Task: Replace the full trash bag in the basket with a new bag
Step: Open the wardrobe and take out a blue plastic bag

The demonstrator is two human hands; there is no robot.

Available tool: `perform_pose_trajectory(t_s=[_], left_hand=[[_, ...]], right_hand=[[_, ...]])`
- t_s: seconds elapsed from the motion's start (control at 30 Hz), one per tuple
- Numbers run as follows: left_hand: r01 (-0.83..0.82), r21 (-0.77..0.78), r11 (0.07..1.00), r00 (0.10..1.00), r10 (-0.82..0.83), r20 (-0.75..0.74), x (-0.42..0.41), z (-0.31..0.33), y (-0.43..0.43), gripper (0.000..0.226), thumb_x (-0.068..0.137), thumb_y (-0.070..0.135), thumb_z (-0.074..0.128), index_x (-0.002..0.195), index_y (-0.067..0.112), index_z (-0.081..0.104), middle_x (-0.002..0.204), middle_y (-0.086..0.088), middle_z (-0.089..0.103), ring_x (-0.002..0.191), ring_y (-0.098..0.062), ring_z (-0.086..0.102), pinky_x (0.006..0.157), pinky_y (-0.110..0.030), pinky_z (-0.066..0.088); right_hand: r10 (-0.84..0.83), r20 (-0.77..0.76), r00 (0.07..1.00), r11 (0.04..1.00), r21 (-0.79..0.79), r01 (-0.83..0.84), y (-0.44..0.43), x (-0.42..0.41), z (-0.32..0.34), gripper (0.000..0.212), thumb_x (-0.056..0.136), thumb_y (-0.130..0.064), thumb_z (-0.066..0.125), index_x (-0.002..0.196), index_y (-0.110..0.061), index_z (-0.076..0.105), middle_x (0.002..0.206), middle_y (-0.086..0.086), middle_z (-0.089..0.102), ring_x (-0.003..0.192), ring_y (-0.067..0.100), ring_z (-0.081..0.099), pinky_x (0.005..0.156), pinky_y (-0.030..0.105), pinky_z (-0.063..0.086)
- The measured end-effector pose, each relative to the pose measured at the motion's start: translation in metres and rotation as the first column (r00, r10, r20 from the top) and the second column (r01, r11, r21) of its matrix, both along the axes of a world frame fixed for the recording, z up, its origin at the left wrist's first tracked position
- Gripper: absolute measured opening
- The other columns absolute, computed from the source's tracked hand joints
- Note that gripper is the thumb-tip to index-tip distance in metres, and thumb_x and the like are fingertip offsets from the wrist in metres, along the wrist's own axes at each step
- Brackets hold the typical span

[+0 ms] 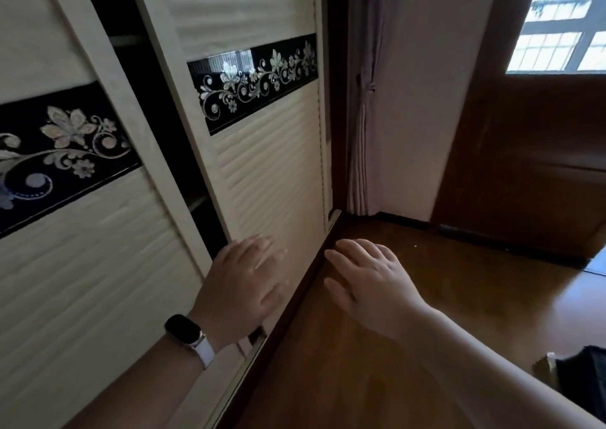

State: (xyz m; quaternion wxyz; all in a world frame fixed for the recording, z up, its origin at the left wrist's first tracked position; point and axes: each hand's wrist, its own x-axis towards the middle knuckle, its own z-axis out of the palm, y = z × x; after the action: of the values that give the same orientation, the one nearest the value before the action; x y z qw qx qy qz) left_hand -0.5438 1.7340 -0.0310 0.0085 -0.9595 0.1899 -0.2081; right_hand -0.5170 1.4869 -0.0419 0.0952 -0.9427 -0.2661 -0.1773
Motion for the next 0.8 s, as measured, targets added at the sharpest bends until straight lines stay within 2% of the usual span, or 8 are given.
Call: perform_pose_trajectory(t_s=[0.17,0.53,0.7,0.8], left_hand=[[-0.017,0.015,1.0,1.0,0.017,0.007,0.04,-0.009,0.003,0.045,0.094,0.045,0.047,0.13,0.02,0.054,0.135,-0.009,0.055,0.127,-0.027,0.049,0.106,-0.049,0.039],[-0.06,-0.111,0.992,0.996,0.066,0.059,0.18,-0.01,0.053,0.047,0.094,0.047,0.044,0.129,0.019,0.057,0.135,-0.009,0.056,0.127,-0.026,0.049,0.105,-0.049,0.039],[-0.082,-0.127,0.989,0.983,0.101,0.155,0.239,0.002,0.099,0.046,0.094,0.047,0.045,0.13,0.02,0.057,0.136,-0.009,0.056,0.129,-0.027,0.047,0.107,-0.048,0.034],[-0.106,-0.117,0.988,0.968,0.129,0.217,0.265,0.015,0.125,0.045,0.094,0.046,0.049,0.129,0.019,0.059,0.136,-0.009,0.056,0.129,-0.027,0.047,0.108,-0.049,0.034]], right_hand=[[0.045,-0.037,0.998,0.999,-0.008,-0.045,0.015,0.041,0.001,0.046,0.096,-0.054,0.038,0.133,-0.03,0.053,0.135,-0.006,0.055,0.129,0.019,0.047,0.105,0.036,0.038],[0.095,-0.117,0.989,0.99,-0.097,-0.106,0.064,0.187,0.017,0.053,0.097,-0.059,0.029,0.142,-0.033,0.041,0.146,-0.007,0.044,0.139,0.019,0.035,0.112,0.038,0.026],[0.142,-0.079,0.987,0.984,-0.098,-0.15,0.109,0.259,0.043,0.055,0.096,-0.06,0.024,0.143,-0.033,0.037,0.149,-0.006,0.041,0.14,0.019,0.032,0.113,0.041,0.026],[0.178,-0.038,0.983,0.979,-0.092,-0.181,0.139,0.291,0.051,0.056,0.095,-0.059,0.026,0.141,-0.031,0.041,0.147,-0.003,0.045,0.138,0.021,0.036,0.111,0.041,0.025]])
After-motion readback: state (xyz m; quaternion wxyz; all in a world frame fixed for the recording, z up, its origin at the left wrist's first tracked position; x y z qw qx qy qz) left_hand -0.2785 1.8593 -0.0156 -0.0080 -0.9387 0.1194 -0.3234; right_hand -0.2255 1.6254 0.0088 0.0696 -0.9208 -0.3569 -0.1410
